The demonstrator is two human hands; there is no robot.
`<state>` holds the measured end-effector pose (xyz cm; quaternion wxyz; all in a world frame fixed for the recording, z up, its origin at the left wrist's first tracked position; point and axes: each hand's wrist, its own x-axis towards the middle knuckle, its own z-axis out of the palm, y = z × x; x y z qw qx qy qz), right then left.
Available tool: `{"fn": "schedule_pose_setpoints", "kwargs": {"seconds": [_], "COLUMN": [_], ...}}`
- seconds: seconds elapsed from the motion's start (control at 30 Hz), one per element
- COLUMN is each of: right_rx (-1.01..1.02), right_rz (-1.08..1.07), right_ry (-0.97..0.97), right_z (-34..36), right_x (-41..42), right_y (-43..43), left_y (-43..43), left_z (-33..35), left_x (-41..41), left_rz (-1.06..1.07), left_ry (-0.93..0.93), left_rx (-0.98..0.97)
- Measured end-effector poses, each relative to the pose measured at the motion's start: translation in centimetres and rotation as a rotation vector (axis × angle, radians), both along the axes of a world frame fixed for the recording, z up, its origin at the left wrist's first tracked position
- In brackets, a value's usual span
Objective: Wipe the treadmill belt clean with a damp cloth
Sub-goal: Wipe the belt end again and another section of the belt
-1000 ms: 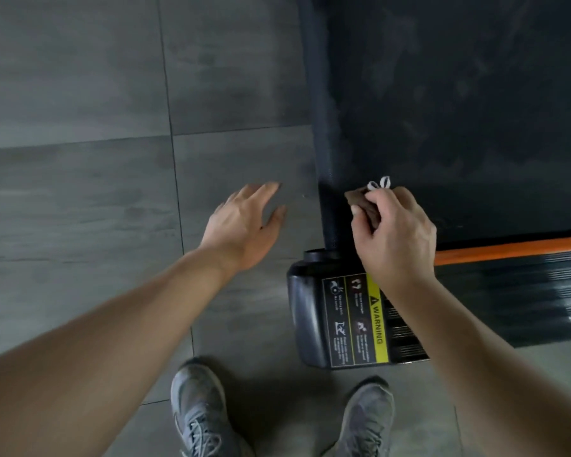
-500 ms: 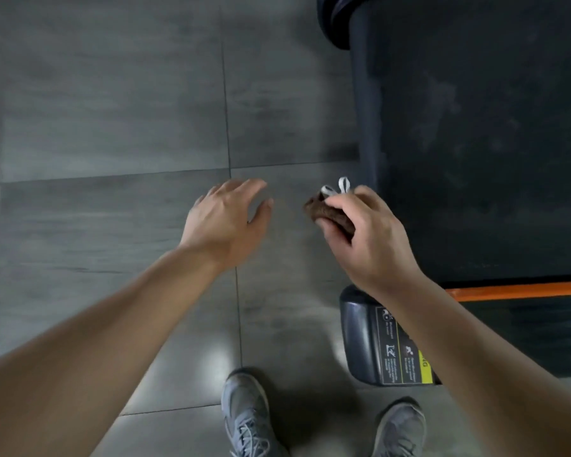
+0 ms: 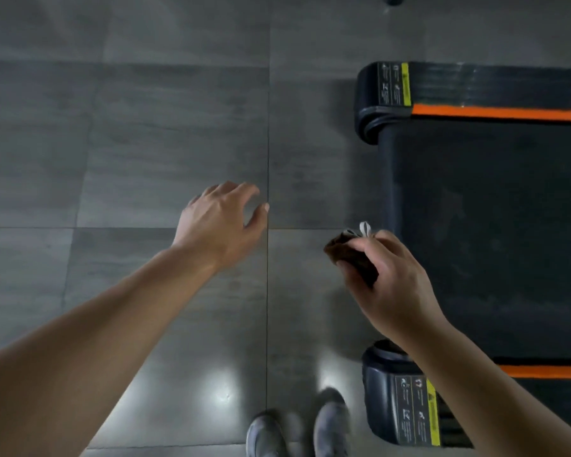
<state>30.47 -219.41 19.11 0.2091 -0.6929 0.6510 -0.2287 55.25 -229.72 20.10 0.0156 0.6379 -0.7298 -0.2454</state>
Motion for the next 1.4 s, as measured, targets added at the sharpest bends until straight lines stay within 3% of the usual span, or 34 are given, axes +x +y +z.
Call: {"fn": "schedule_pose_setpoints", "kwargs": {"seconds": [0.27,0.7,0.97,1.17,1.4], "right_rx": [0.009,0.005,-0.070,-0.069,-0.094], "right_rz": [-0.039,0.037,-0.157,-0.284,-0.312], "right_ry": [-0.041,-0.004,0.079,0.021,0.014], "right_z": [0.4,-1.3,-2.9,-4.1,-4.1], "right_x": [0.3,-2.2,-3.2,-4.6,-11.8], "right_y": [-11.4,-38.6,-56.1,-68.0,-81.5], "left_y": [-11.5,-37.9,-56.4,-68.7,-82.8], "left_z": [0.8,-1.0,-2.6,-3.2,-3.8], "left_x": [0.2,-2.3,-4.6,-7.5,-15.3], "left_rz": [-0.007,-0.054,-0.141,-0.229,-0.240], "left_ry": [-0.021,-0.037,-0.013,-0.033,-0.026], "left_rx": [-0.013,-0.008,0.022,0.060,0.049]}}
